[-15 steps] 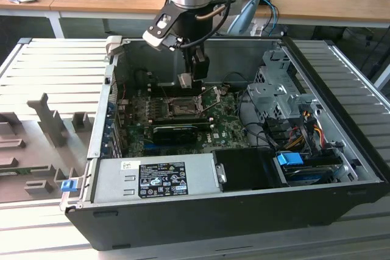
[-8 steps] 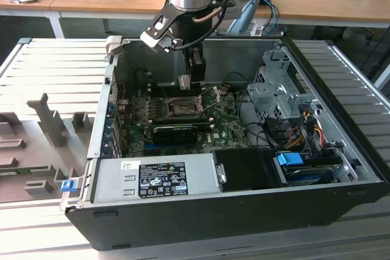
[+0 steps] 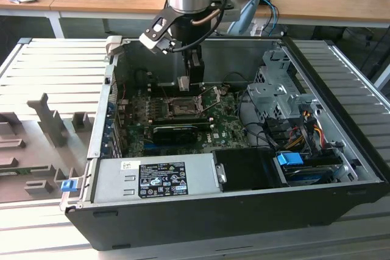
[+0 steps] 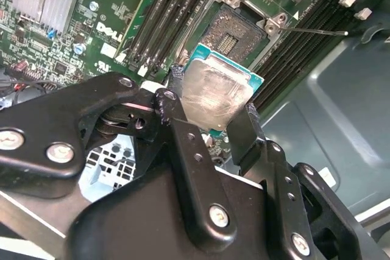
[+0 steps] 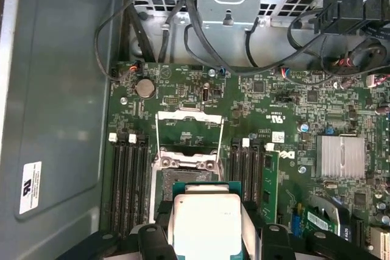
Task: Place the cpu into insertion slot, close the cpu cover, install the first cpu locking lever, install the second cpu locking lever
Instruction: 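Place the cpu into insertion slot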
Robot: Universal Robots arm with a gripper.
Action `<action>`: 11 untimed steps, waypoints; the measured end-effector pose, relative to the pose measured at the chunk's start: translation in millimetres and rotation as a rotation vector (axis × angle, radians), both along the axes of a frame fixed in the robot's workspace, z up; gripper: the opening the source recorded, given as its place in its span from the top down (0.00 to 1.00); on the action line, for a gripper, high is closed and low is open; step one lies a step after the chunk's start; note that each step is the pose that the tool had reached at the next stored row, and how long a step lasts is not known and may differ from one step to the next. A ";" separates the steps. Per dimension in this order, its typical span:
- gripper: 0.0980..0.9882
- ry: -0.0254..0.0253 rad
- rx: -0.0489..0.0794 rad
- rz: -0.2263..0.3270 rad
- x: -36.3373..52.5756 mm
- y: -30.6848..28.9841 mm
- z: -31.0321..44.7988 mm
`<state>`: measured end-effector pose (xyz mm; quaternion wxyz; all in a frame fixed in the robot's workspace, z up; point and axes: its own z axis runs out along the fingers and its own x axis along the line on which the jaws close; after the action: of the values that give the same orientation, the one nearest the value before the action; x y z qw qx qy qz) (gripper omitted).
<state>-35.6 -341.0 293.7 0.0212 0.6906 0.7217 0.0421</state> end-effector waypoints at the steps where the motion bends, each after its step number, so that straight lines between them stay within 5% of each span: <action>1: 0.51 0.0000 0.000 -0.012 -0.4 0.0 -1.0; 11: 0.51 0.0000 0.000 -0.030 -7.2 0.6 -28.8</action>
<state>-42.8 -340.4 265.0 0.0219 0.7012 0.7114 0.0418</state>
